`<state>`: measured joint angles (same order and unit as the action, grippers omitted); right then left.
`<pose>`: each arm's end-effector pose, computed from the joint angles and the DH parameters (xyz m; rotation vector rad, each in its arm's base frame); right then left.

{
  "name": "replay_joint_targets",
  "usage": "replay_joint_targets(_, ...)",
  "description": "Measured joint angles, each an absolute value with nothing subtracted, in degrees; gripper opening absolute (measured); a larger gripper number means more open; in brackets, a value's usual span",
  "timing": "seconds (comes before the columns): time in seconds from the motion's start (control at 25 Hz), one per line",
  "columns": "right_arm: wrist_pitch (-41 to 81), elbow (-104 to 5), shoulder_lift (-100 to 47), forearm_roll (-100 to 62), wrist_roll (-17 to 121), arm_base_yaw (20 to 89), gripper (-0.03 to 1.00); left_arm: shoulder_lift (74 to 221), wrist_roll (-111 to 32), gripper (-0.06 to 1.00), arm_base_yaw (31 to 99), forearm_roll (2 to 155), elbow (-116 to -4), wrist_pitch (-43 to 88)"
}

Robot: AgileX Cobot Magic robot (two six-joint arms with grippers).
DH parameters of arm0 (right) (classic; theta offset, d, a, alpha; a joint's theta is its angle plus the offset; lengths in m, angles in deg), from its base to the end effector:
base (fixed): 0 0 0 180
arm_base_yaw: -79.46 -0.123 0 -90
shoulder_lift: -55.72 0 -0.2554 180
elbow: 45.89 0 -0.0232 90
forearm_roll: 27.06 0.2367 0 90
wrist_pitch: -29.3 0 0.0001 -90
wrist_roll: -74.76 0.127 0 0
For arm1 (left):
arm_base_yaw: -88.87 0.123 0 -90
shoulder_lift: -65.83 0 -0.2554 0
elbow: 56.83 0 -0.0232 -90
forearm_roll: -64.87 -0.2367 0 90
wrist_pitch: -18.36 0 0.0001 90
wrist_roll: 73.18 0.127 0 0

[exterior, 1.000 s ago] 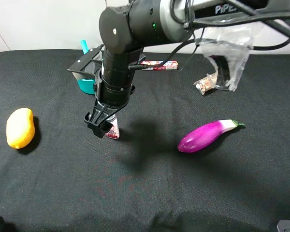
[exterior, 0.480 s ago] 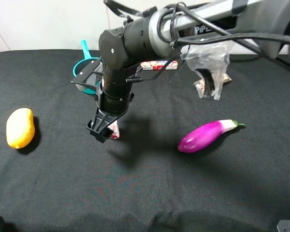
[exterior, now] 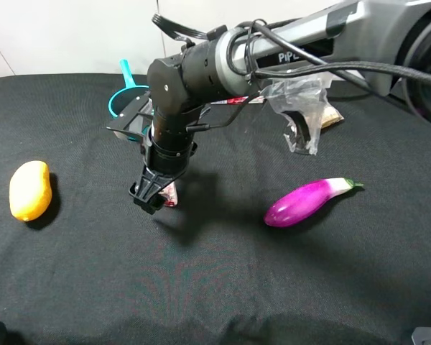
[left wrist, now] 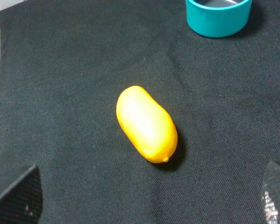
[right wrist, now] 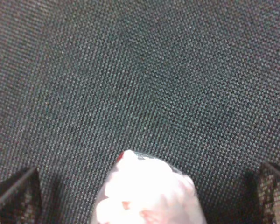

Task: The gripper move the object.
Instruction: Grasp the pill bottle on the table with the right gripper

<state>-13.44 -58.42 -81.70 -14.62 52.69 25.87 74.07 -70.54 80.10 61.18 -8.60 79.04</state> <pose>0.2366 0.3521 0.0570 -1.6440 2.4641 0.3220 0.0451 0.0003 0.2518 0.2003 2.0331 0.0102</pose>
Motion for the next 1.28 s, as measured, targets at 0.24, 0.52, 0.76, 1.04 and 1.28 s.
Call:
replay_joint_targets(0.24,-13.26,-58.42,-82.93,-14.42,52.69,25.87,0.69,74.07,-70.54,0.99,80.1,61.18,-8.6,79.04)
replay_joint_targets(0.52,-13.04,-58.42,-83.06,-13.59,52.69,25.87,0.69,74.07,-70.54,0.99,80.1,61.18,-8.6,79.04)
replay_joint_targets(0.76,-13.1,-58.42,-83.06,-13.15,52.69,25.87,0.44,74.07,-70.54,0.99,80.1,61.18,-8.6,79.04)
replay_joint_targets(1.04,-13.03,-58.54,-83.06,-13.15,52.69,25.87,0.32,74.07,-70.54,0.99,80.1,61.18,-8.6,79.04)
replay_joint_targets(1.28,-13.09,-58.54,-83.06,-13.2,52.69,25.87,0.32,74.07,-70.54,0.99,80.1,61.18,-8.6,79.04)
